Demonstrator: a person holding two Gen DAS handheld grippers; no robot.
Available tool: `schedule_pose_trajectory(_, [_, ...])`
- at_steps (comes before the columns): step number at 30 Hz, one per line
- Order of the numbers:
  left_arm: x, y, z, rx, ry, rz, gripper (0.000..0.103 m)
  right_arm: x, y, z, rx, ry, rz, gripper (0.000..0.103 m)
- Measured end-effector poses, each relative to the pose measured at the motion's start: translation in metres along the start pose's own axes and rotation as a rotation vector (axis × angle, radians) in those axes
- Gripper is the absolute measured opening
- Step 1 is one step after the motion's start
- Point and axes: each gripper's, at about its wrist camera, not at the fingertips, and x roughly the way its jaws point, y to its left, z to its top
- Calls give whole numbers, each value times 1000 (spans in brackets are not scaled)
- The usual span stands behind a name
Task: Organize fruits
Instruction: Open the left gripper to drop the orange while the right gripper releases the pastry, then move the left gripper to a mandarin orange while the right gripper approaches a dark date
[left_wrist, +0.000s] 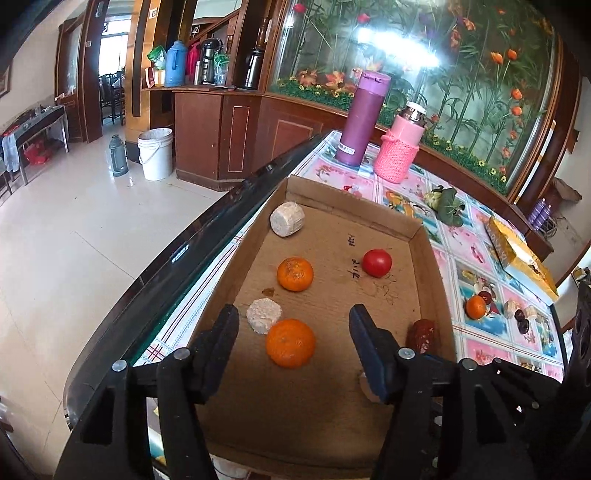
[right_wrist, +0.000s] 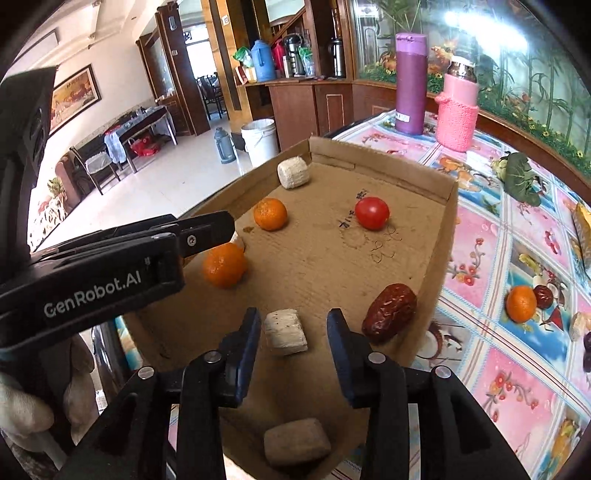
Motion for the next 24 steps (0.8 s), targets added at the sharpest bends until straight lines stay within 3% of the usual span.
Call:
schedule_pose_trajectory(7, [-22,-32,-1,65,-31,-20,70,-38,-22,-10,40,-63,-15,53])
schedule_pose_trajectory(12, [-34,-67,-6,144,-42,-54,75,-69,-59,-30,94,-86,-72,54])
schedule_pose_trajectory(19, [-39,-122,-13,249,-19,-142,75,-119,-147,-74,237,-94,-241,59])
schedule_pose_trajectory(24, [-32,-163,-19,317,9,-204,77,-159,-220,-108,415,-106,-331,59])
